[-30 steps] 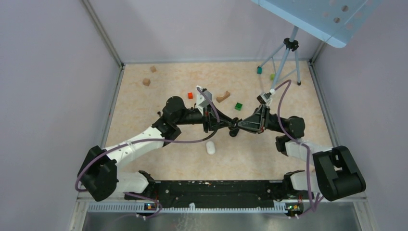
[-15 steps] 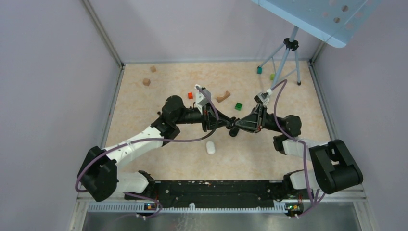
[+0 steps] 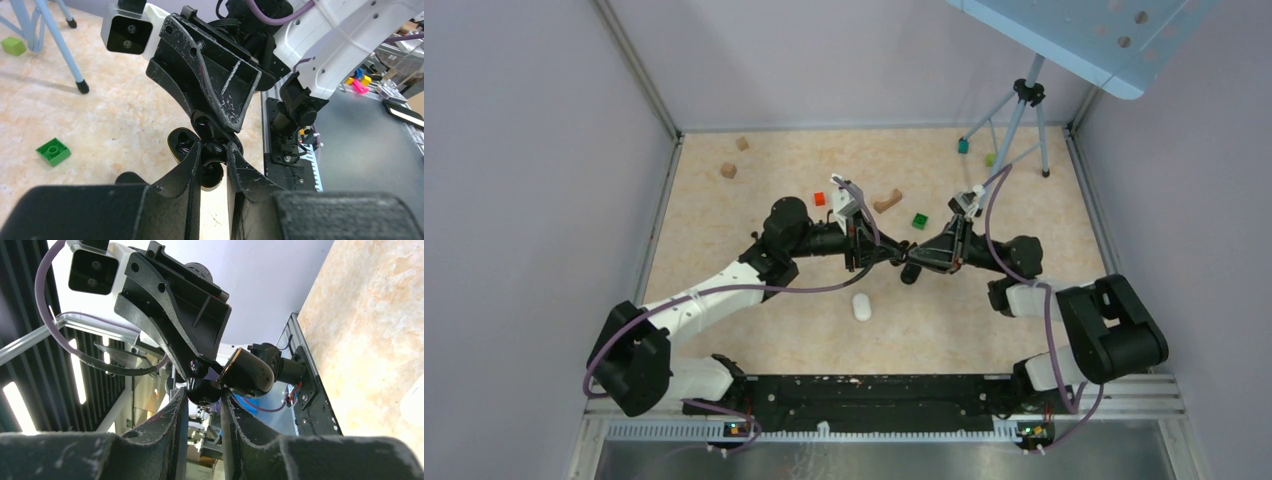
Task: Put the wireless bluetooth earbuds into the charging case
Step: Insert the right earbud into the right side groove of the charging case.
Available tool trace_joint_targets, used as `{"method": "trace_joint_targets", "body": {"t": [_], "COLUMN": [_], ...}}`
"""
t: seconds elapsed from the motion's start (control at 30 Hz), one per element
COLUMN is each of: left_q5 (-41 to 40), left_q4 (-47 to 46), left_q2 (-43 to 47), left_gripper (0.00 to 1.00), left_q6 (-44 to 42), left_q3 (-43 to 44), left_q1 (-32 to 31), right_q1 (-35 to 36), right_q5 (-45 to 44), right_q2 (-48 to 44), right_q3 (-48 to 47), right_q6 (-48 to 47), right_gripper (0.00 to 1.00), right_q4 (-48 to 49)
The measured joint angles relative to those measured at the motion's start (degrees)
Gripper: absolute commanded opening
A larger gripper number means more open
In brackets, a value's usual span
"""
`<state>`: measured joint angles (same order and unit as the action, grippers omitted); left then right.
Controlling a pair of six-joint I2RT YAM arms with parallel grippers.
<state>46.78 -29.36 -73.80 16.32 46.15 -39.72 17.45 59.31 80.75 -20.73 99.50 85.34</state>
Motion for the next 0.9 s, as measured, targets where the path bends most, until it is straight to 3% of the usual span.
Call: {"method": "trace_joint_targets", "body": {"t": [0.1,0.63,0.9], "left_q5": [-1.9,-6.3,-7.0], "left_q4": [1.7,2.3,1.4], "left_q2": [0.0,-4.8,-8.7], "left_gripper": [0.00,0.00,0.00], "left_q6": [-0.8,-3.0,-4.7], "left_q3": [0.0,0.0,0.9], "left_q1": [-0.1,0.5,1.0], "right_q1": [0.2,0.3,0.2], "right_q5": [-0.4,-4.1,-5.3], "right_q2": [1.6,11.8,15.4], "right_q3": [0.0,-3.7,-4.9], "right_q6": [-0.5,-4.9,-6.5], "right_gripper": [0.25,0.24,0.32], "right_q4": [0.2,0.1,-1.5]}}
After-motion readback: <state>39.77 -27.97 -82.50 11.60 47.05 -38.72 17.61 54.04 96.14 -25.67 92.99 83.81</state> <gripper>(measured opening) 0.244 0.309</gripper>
